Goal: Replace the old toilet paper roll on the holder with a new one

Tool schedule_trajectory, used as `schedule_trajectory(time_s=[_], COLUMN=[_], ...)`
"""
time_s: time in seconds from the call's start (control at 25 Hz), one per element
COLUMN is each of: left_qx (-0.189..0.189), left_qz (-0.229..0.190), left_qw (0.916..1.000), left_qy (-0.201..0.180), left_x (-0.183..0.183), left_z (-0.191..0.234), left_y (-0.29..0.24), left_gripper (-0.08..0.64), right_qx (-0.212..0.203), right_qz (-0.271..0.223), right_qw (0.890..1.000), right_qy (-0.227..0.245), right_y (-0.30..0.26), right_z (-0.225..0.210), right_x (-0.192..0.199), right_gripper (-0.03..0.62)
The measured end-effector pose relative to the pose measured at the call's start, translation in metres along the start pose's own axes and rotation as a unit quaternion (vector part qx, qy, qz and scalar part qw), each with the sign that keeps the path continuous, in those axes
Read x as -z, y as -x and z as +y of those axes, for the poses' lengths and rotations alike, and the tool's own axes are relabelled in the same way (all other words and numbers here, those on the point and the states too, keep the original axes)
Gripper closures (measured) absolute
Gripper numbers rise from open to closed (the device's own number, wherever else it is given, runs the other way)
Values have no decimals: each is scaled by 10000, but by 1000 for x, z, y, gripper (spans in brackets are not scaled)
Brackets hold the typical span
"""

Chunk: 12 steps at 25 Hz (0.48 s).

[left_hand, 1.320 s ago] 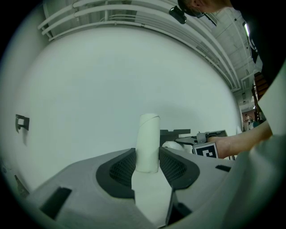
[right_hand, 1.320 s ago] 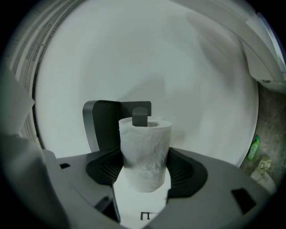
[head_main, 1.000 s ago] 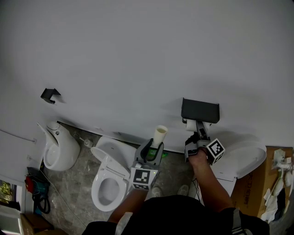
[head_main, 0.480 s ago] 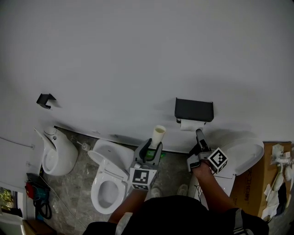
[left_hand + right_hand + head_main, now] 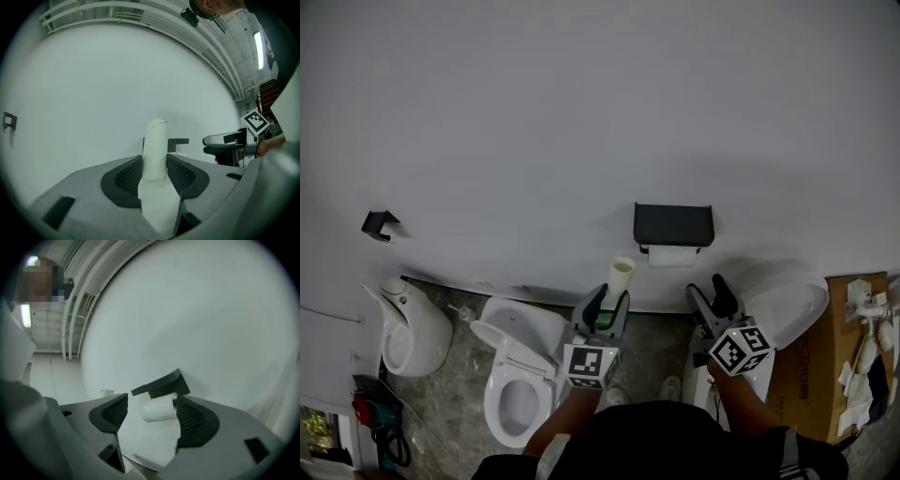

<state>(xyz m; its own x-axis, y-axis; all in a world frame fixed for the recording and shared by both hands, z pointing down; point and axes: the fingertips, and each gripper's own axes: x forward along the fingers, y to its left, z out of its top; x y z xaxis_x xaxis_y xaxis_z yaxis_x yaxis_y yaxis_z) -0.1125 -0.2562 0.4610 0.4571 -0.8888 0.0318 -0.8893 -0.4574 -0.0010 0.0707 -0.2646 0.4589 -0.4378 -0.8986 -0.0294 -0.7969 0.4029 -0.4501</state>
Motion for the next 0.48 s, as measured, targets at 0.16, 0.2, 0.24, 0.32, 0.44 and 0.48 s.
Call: schedule_trajectory(time_s=[0.16,0.2,0.24,0.32,0.44,0.48], left_qx=[-54,-72,-88,-94,-58,-73], left_qz=[-12,-27,-43,-78,-129,-153], left_qw=[10000,10000,9999,9999,9999,9998], left_qy=[-8,-23,-31,-18,31,44], left_x=[-2,-3,-4,-7,-10,-11], left_z=[-2,-1,0,2,3,5], left_y=[-3,-3,-3,-3,-3,-3], left_gripper=[399,399,399,399,399,399], right_qx=[119,149,171,218,285,310], right_qz=[-56,-49,-37,-23,-51,-62], right_qw=[9932,9903,9872,9811,9739,9720], right_qy=[1158,1384,1587,1923,2250,2328], right_y=[10,12,14,16,20,21], right_z=[7,8,9,10,11,11], right_x=[-15,-18,-20,-25,-32,-34], right_gripper=[400,434,458,519,589,590])
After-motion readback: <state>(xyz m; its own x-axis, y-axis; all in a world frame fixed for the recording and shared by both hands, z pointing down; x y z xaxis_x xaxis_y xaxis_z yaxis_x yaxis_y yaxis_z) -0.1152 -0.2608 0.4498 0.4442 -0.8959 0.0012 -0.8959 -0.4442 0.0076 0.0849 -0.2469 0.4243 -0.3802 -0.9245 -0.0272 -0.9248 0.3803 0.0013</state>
